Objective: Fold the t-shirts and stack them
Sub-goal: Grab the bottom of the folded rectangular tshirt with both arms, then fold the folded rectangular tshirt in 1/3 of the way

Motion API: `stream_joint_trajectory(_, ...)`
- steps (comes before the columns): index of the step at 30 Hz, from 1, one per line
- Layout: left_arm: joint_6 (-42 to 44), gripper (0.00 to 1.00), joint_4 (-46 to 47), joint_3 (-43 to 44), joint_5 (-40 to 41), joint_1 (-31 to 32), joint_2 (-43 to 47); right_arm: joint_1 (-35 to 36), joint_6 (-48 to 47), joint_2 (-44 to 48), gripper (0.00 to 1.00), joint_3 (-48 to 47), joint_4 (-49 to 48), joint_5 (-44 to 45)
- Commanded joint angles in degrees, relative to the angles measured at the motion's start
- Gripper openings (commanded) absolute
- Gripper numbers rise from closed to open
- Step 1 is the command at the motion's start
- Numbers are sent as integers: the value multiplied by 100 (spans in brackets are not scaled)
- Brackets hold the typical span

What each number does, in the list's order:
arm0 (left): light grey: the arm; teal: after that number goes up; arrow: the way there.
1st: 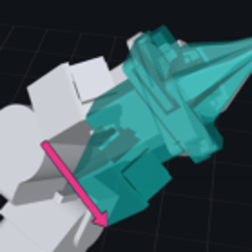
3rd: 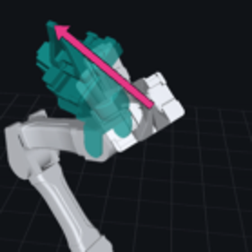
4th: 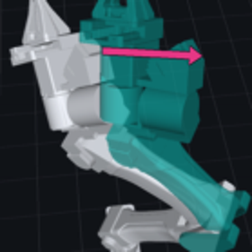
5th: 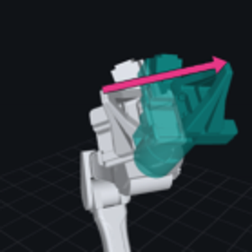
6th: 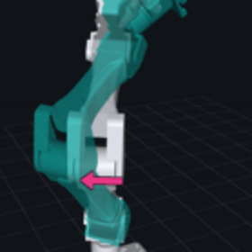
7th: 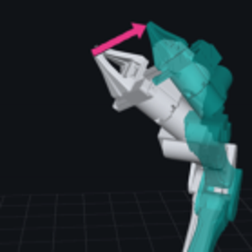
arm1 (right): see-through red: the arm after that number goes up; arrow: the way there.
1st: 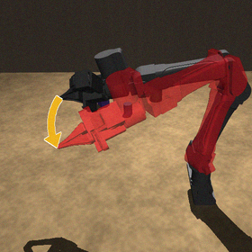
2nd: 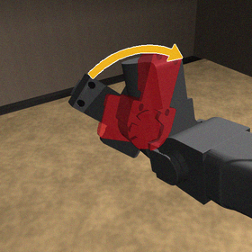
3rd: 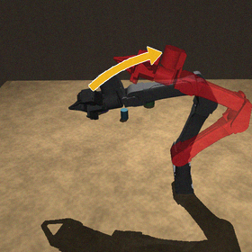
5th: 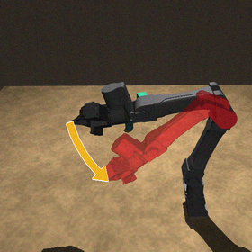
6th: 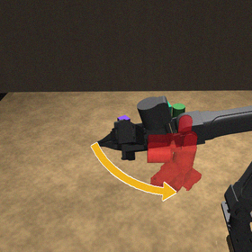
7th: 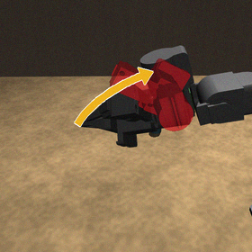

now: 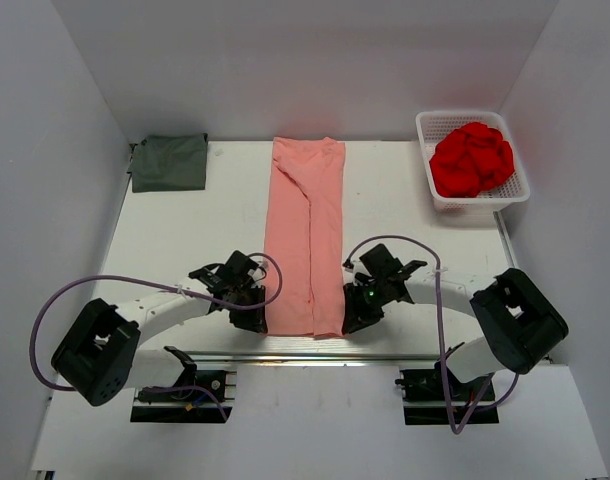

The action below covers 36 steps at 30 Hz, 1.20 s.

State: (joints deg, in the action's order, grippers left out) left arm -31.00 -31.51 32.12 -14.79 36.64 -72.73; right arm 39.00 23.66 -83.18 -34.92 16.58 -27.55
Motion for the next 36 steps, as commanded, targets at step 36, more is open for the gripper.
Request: stream_joint_trajectory(36, 648, 0, 769, 3475, 1980, -790, -1436, -920, -503, -1271, 0, -3863, 469, 2430)
